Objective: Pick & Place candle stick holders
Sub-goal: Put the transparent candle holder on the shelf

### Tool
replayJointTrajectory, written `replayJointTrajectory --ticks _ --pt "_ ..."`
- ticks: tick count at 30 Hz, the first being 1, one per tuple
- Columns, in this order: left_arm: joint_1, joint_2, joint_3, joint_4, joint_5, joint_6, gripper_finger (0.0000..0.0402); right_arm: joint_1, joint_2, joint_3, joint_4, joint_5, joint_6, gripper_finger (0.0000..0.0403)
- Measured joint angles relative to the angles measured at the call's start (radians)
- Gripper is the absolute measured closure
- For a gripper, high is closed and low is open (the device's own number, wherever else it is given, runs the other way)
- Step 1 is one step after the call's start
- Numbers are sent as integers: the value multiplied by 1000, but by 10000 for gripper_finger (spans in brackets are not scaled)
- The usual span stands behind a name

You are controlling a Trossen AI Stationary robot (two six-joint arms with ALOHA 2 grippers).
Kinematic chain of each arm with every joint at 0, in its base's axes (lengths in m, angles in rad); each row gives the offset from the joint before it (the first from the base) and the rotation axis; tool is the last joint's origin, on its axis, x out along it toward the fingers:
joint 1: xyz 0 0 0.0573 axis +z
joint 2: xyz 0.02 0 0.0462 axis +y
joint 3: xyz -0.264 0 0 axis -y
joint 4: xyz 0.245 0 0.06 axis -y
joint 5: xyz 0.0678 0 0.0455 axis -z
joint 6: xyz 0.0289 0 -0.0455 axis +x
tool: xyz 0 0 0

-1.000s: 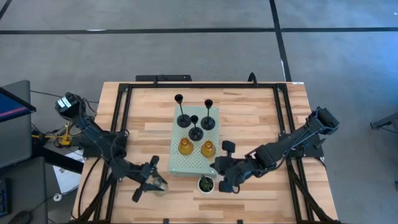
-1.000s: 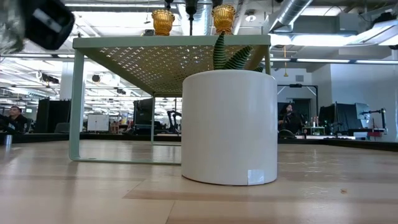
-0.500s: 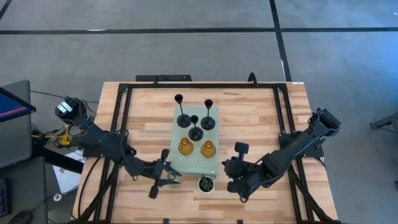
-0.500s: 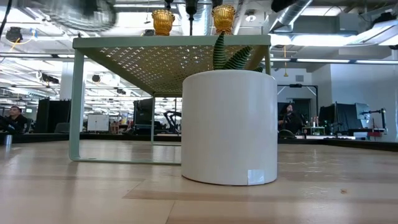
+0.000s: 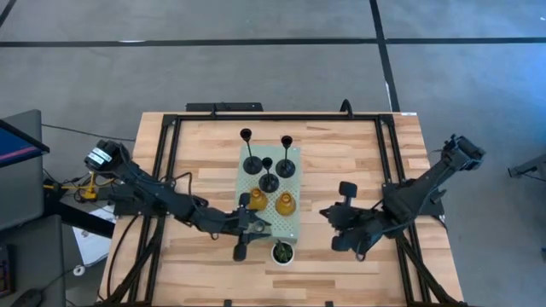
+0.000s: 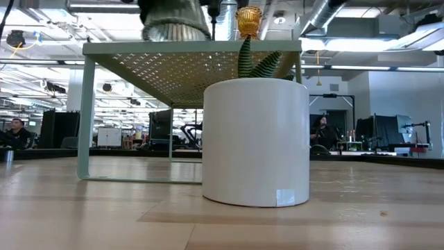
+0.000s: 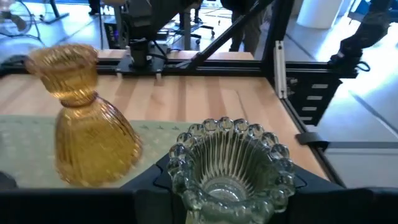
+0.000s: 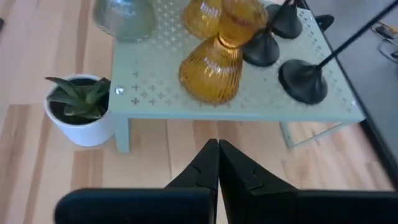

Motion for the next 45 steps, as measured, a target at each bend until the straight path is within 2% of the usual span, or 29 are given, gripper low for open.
replayJointTrajectory --ticks 9,15,19,26,34,45 --pt "71 19 30 1 -40 -19 272 0 -245 -425 393 -1 1 403" --pt "64 19 30 0 -39 -24 272 -1 -344 -585 549 -5 2 403" --pt "65 19 29 0 -40 -23 270 -1 -360 -595 569 -4 3 403" --pt "65 19 28 1 -42 -21 230 -1 -358 -594 594 -20 1 403" --pt "65 19 28 56 -42 -20 214 -1 -358 -594 595 -27 1 403" --pt "65 -5 28 251 -50 191 215 -1 -358 -594 595 -27 1 403"
